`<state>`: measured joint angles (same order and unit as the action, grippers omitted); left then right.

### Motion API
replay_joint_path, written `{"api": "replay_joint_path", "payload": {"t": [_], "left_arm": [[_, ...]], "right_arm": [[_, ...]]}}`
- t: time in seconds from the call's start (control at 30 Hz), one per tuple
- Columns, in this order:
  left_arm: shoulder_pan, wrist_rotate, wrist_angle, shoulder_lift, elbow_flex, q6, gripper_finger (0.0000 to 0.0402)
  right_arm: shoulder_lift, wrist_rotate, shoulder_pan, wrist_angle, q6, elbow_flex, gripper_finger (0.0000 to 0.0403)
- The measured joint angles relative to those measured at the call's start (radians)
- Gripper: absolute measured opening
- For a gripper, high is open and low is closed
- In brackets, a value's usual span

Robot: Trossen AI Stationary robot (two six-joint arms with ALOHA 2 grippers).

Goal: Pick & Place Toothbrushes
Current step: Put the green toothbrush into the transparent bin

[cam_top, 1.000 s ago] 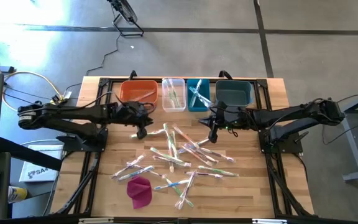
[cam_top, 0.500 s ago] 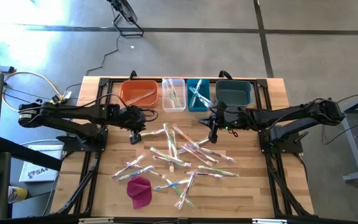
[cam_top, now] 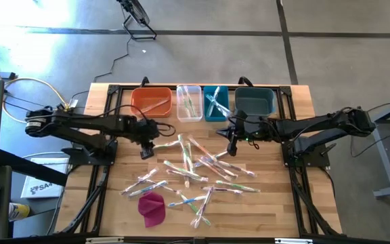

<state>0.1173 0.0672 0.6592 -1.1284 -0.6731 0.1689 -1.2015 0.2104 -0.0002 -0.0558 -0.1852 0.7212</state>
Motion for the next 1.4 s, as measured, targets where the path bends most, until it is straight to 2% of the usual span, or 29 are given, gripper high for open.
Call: {"api": "replay_joint_path", "payload": {"t": [0.1, 0.27, 1.03, 1.27, 1.4], "left_arm": [[0.000, -0.006, -0.007, -0.026, 0.000, 0.000, 0.0172], [0.000, -0.007, -0.005, -0.066, 0.000, -0.002, 0.0176], [0.000, -0.009, -0.037, -0.293, -0.001, 0.045, 0.0177], [0.000, -0.009, -0.037, -0.320, -0.003, 0.073, 0.0176], [0.000, -0.009, -0.037, -0.321, -0.002, 0.077, 0.0158]], "right_arm": [[0.000, 0.000, 0.000, 0.000, 0.006, 0.000, 0.0004], [0.000, 0.000, 0.000, 0.002, 0.006, 0.000, 0.0004], [0.000, 0.000, 0.000, 0.002, 0.007, 0.000, 0.0004], [0.000, 0.000, 0.000, 0.001, 0.006, 0.000, 0.0004], [0.000, 0.000, 0.000, 0.001, 0.006, 0.000, 0.0004]]}}
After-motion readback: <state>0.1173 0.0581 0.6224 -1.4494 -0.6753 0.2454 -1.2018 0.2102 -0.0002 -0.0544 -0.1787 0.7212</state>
